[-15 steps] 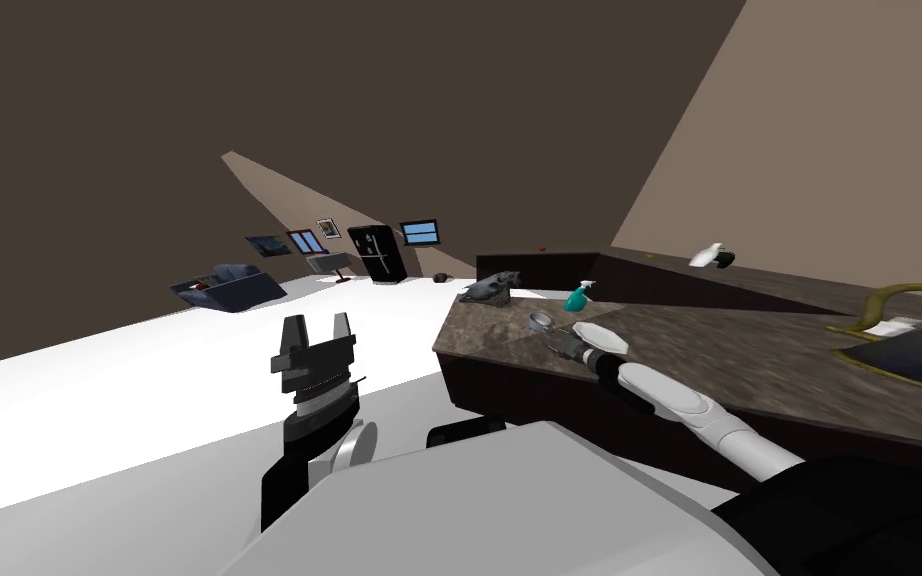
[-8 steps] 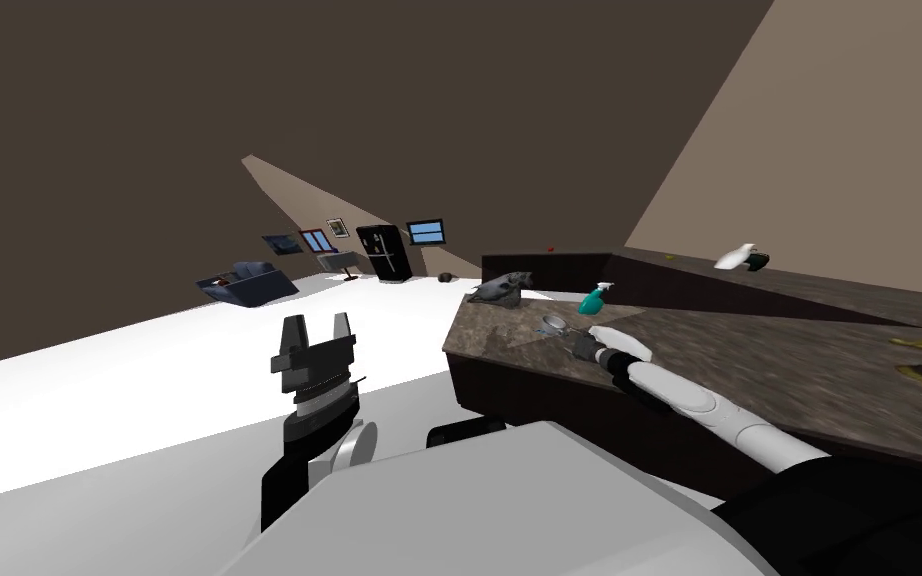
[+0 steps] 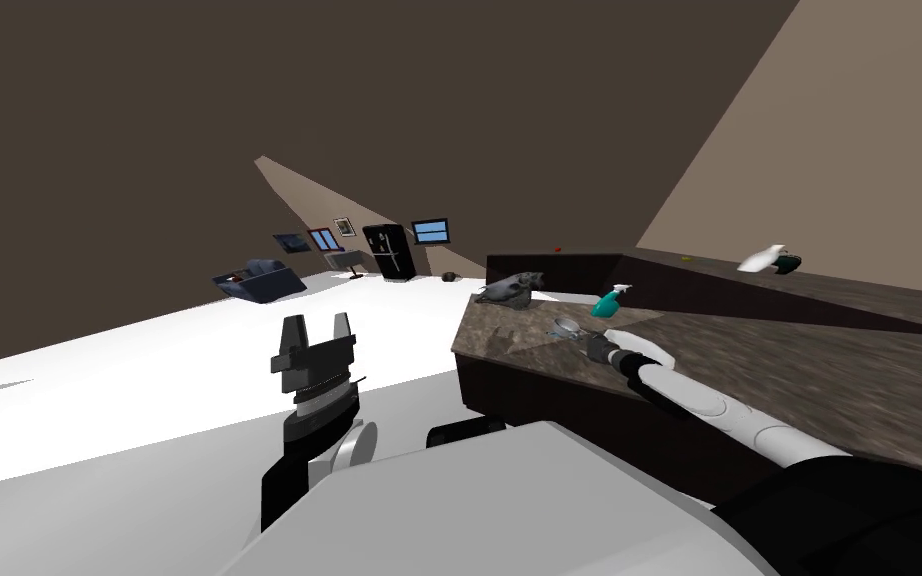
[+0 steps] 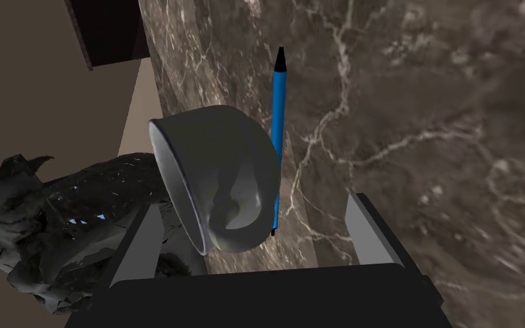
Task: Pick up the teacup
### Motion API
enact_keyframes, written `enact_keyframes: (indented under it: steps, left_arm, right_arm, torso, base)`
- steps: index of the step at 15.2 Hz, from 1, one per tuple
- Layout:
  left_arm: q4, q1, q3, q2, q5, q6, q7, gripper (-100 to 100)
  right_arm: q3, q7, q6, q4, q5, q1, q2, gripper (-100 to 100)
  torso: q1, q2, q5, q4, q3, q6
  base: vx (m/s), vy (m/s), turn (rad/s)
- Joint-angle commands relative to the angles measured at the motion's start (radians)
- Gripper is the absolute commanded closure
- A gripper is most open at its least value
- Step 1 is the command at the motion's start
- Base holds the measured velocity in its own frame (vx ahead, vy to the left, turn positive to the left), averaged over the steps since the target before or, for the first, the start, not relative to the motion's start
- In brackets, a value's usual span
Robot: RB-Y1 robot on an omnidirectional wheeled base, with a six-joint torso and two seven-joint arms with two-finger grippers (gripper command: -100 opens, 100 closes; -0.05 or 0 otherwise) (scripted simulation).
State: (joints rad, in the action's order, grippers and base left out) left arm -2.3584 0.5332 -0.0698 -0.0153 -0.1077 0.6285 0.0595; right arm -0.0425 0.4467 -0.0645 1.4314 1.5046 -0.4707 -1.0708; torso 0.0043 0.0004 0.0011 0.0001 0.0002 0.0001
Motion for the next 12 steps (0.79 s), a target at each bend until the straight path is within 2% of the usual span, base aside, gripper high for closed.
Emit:
enact_keyframes:
  steps: [1,4,10,11,12]
  left_arm:
    - [0.0,0.0,0.0,0.0,0.0,0.0,0.0,0]
    - [0.0,0.0,0.0,0.0,0.0,0.0,0.0,0]
    - [0.0,0.0,0.0,0.0,0.0,0.0,0.0,0]
    - [0.0,0.0,0.0,0.0,0.0,0.0,0.0,0]
    - [0.0,0.0,0.0,0.0,0.0,0.0,0.0,0]
  right_arm:
    - [0.026,-0.019,0.029,-0.013,0.032,0.002,-0.026,-100]
    - [0.035,0.001,0.046,-0.044,0.084,-0.003,-0.046,-100]
    - [0.039,0.009,0.053,-0.056,0.105,-0.006,-0.054,-100]
    - [0.05,0.024,0.064,-0.08,0.143,-0.012,-0.064,-100]
    - [0.016,0.024,0.057,-0.08,0.173,-0.012,-0.047,-100]
  torso:
    - [0.0,0.0,0.0,0.0,0.0,0.0]
    - [0.0,0.0,0.0,0.0,0.0,0.0]
    - [-0.002,0.001,0.0,0.0,0.0,0.0]
    - [-0.003,0.001,-0.001,0.0,0.001,0.0]
    - [-0.002,0.001,-0.001,0.0,0.001,0.0]
  base:
    - [0.014,0.045,0.047]
    - [0.017,0.05,0.05]
    - [0.011,0.027,0.008]
    - [0.007,0.026,0.037]
    - [0.014,0.032,0.015]
